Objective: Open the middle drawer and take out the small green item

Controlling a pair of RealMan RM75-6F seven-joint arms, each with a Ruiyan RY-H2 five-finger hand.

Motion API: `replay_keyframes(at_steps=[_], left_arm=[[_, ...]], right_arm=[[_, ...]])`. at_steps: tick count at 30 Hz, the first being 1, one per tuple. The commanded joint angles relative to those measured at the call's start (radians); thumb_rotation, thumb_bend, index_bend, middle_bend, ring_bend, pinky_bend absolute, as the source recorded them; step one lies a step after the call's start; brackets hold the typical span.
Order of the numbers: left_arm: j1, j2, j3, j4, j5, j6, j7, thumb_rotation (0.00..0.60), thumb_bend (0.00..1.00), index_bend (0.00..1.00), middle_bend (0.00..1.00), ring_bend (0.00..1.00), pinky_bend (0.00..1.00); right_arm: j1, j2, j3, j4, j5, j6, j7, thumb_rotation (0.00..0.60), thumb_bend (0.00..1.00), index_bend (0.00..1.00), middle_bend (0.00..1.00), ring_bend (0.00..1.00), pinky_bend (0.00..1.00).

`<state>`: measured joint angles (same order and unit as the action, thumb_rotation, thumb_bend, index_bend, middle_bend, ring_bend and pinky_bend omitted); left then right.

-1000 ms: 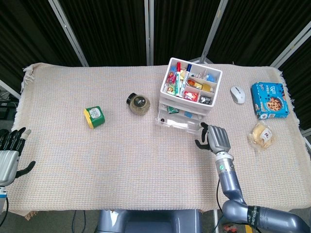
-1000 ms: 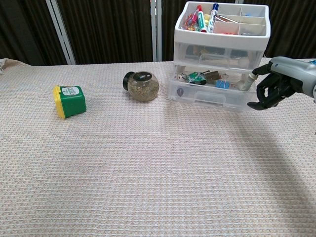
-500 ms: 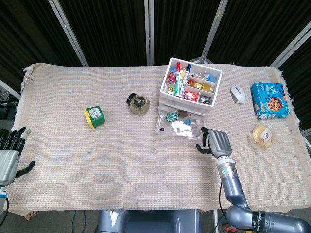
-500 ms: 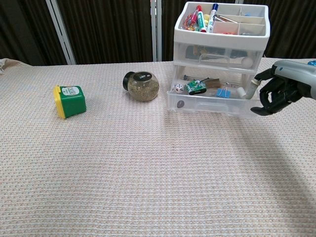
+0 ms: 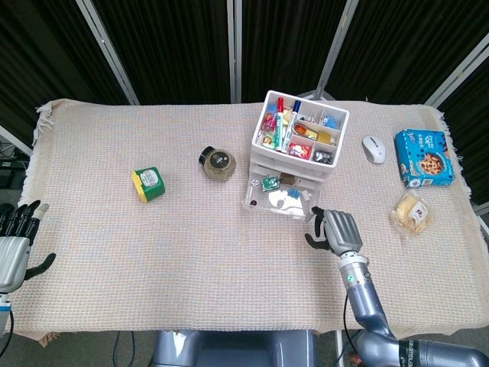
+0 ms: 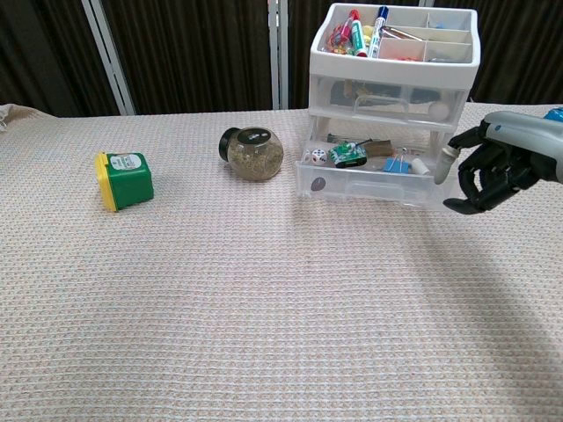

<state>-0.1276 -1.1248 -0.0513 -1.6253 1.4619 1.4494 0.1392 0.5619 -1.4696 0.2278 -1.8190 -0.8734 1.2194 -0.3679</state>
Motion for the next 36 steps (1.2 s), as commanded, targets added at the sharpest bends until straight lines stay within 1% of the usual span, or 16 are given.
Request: replay_keyframes(at_steps=[1,5,8,11,13,16,19,21,23,28,33,36], left_arm=[[0.000,0.000,0.000,0.000,0.000,0.000,0.000,0.600,0.28,0.00,0.00,0.00,0.00],[0.000,0.000,0.000,0.000,0.000,0.000,0.000,0.600,0.28,0.00,0.00,0.00,0.00],[0.000,0.000,0.001,0.000,0.001,0.000,0.000,0.600,0.28,0.00,0.00,0.00,0.00],[0.000,0.000,0.001,0.000,0.001,0.001,-0.001,0.600,0.28,0.00,0.00,0.00,0.00],[0.000,0.000,0.001,0.001,0.002,0.001,-0.002,0.600,0.28,0.00,0.00,0.00,0.00],[0.000,0.001,0.001,0.002,0.002,0.000,-0.004,0.600,0.28,0.00,0.00,0.00,0.00],[-0.001,0.001,0.001,0.003,0.003,-0.001,-0.007,0.600,0.28,0.00,0.00,0.00,0.00],[-0.001,0.001,0.001,0.004,0.003,-0.001,-0.009,0.600,0.28,0.00,0.00,0.00,0.00],[-0.001,0.001,0.001,0.004,0.003,-0.001,-0.011,0.600,0.28,0.00,0.00,0.00,0.00],[-0.001,0.003,0.002,0.005,0.004,-0.002,-0.017,0.600,0.28,0.00,0.00,0.00,0.00],[-0.001,0.004,0.003,0.006,0.005,-0.004,-0.023,0.600,0.28,0.00,0.00,0.00,0.00],[-0.002,0.004,0.003,0.007,0.007,-0.004,-0.028,0.600,0.28,0.00,0.00,0.00,0.00]], right_arm=[[-0.005,0.012,0.007,-0.020,-0.029,0.011,0.014,0.600,0.24,0.43,0.68,0.72,0.53],[0.003,0.032,0.028,-0.039,-0.095,0.028,0.021,0.600,0.19,0.36,0.68,0.71,0.53],[0.022,0.048,0.040,-0.035,-0.122,0.015,0.006,0.600,0.15,0.33,0.69,0.72,0.53],[0.053,0.065,0.056,-0.020,-0.142,-0.017,-0.010,0.600,0.12,0.32,0.73,0.74,0.53],[0.087,0.075,0.065,0.017,-0.161,-0.054,-0.032,0.600,0.11,0.32,0.76,0.77,0.54],[0.112,0.072,0.066,0.053,-0.185,-0.068,-0.053,0.600,0.08,0.33,0.84,0.84,0.59],[0.154,0.046,0.061,0.120,-0.228,-0.089,-0.092,0.600,0.06,0.35,0.94,0.92,0.65],[0.175,0.026,0.061,0.154,-0.235,-0.101,-0.104,0.600,0.04,0.36,0.98,0.95,0.68],[0.192,0.012,0.061,0.178,-0.234,-0.116,-0.111,0.600,0.03,0.35,1.00,0.97,0.69],[0.239,-0.032,0.063,0.239,-0.232,-0.158,-0.119,0.600,0.02,0.33,1.00,0.97,0.69],[0.270,-0.071,0.063,0.296,-0.235,-0.180,-0.120,0.600,0.02,0.34,1.00,0.97,0.69],[0.302,-0.100,0.063,0.360,-0.232,-0.209,-0.136,0.600,0.02,0.36,1.00,0.97,0.69]])
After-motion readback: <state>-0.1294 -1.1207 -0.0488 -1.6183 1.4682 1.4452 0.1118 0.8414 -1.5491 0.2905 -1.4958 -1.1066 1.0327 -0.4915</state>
